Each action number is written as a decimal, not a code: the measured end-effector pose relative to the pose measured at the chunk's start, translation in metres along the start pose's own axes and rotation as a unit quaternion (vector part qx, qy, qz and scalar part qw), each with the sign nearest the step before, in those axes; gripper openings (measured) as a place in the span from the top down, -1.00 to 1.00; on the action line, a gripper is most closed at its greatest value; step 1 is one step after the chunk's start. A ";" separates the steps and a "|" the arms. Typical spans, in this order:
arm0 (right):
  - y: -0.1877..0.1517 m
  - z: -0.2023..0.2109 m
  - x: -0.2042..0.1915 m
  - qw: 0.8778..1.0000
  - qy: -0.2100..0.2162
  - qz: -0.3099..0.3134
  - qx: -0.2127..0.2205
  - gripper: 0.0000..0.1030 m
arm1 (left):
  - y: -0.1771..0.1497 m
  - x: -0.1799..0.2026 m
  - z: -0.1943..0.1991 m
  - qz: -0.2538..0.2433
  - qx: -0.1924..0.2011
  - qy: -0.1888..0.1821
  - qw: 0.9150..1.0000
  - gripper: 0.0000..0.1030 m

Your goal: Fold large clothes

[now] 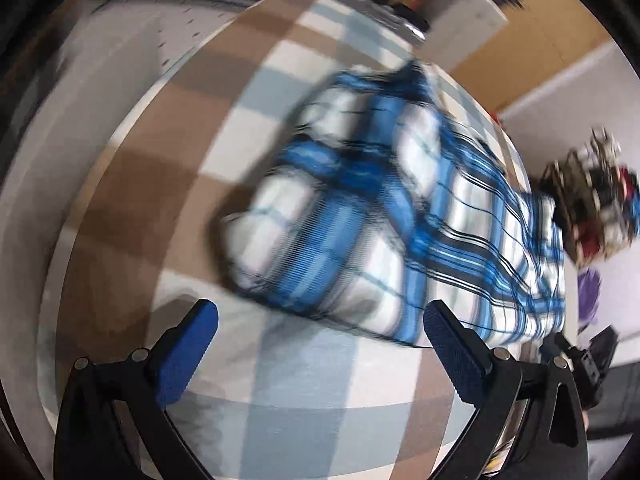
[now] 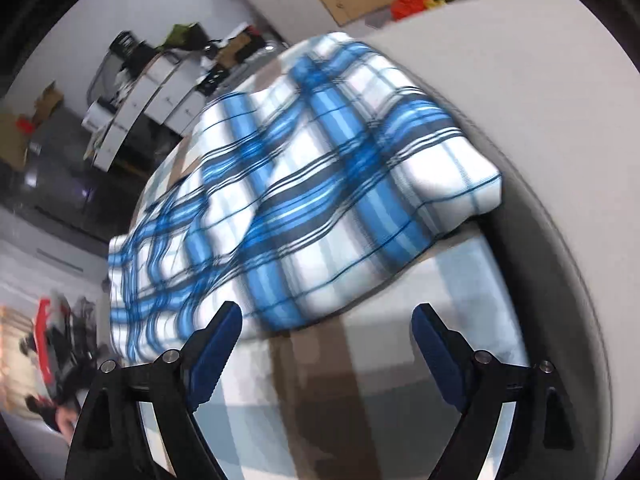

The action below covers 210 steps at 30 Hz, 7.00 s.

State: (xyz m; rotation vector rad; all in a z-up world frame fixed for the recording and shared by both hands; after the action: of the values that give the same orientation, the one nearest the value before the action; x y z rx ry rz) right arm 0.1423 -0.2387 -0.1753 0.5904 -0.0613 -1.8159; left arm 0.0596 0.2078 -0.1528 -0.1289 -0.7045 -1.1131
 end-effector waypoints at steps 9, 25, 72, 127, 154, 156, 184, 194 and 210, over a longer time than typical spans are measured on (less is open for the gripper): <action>0.026 -0.017 -0.021 0.998 -0.035 -0.011 0.043 -0.88 | 0.006 -0.004 -0.006 0.143 -0.007 -0.209 0.967 -0.97; 0.045 -0.017 -0.019 0.994 -0.029 -0.007 0.107 0.90 | 0.016 0.006 0.000 0.089 0.049 -0.200 0.974 -0.96; -0.045 0.108 -0.058 0.972 -0.014 0.068 0.224 -0.54 | -0.034 0.046 0.094 -0.083 0.115 -0.059 0.988 -0.59; -0.087 0.030 -0.121 0.964 -0.093 0.188 0.162 -0.73 | 0.041 0.085 -0.062 -0.239 0.048 0.083 0.966 -0.42; -0.046 -0.078 -0.213 0.931 -0.179 0.316 0.024 -0.76 | 0.041 0.068 -0.023 -0.228 0.122 0.084 0.962 -0.49; -0.044 -0.077 -0.211 0.940 -0.161 0.299 0.016 -0.76 | 0.042 0.072 -0.020 -0.236 0.135 0.084 0.959 -0.49; -0.085 0.041 -0.108 0.988 -0.001 0.102 0.118 -0.94 | -0.001 0.136 -0.060 -0.308 0.119 0.101 0.939 -0.51; -0.080 0.053 0.000 0.994 0.039 -0.087 0.046 -0.94 | -0.026 0.181 -0.098 -0.306 0.068 0.065 0.947 -0.51; -0.026 0.010 -0.018 0.992 -0.030 -0.103 0.070 -1.00 | -0.039 0.174 -0.129 -0.307 0.001 0.103 0.946 -0.50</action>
State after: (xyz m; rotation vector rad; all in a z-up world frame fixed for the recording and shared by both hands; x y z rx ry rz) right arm 0.1188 -0.2161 -0.1686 0.6608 -0.1750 -2.0425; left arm 0.1284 -0.0010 -0.1617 0.2253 -0.5686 -1.6937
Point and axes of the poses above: each gripper's, at about its wrist camera, not at the fingertips, and z roughly against the way its jaws point, x to its right, y to its top, the point moved 6 cm from there along -z, roughly the way its jaws point, and after that the axes turned 8 degrees about -y, right-handed, at the moved point
